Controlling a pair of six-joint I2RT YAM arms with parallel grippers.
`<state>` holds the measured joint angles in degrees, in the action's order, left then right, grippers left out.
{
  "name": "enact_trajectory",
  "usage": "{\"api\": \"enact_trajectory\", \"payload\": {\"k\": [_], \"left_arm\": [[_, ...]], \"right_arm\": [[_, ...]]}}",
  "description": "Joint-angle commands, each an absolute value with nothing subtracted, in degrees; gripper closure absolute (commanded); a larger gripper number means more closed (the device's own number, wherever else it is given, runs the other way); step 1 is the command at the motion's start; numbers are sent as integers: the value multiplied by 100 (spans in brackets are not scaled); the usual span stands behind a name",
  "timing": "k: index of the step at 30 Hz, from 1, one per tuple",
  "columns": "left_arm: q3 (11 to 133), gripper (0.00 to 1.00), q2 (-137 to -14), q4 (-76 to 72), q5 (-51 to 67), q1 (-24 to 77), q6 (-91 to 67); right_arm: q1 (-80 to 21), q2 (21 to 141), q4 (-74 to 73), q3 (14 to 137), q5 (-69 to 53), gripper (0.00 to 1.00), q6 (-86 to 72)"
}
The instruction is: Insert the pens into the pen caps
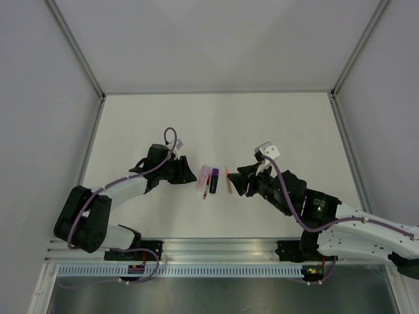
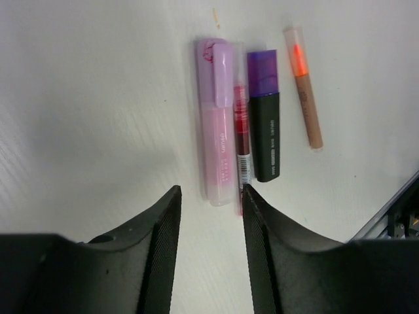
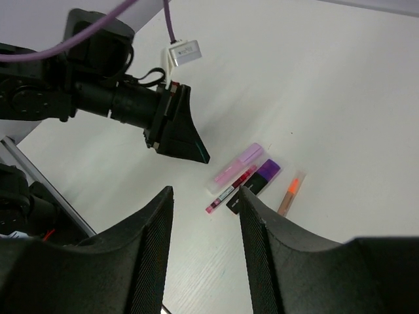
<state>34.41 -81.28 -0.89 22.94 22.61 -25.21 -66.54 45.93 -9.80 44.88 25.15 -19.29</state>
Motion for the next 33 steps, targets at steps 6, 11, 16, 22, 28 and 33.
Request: {"api": "enact_trajectory", "payload": {"k": [6,11,16,22,28,33], "left_arm": [[2664,4,-5953,-949,2444,2259,-2513],[2120,0,-4336,-1055,2057,2267,-2479],[1829,0,-2886,-984,1828,2259,-2408],[1775,0,-2592,-923,1679,2259,-2382],[1749,0,-2637,-1011,1793,2259,-2364],[1714,0,-2593,-1028,1740,2259,-2373]], "right_arm": [[-6653,5343,-545,4421,3084,33,-2381],[-6443,5879,-501,4368,3410,2,-2592],[-5696,6450,-896,4553,3271,2,-3022],[-5045,6153,-563,4079,2690,2,-3462],[-4861,5837,-413,3841,2777,2,-3656],[-4843,5555,-159,3639,2611,2,-3604]]}}
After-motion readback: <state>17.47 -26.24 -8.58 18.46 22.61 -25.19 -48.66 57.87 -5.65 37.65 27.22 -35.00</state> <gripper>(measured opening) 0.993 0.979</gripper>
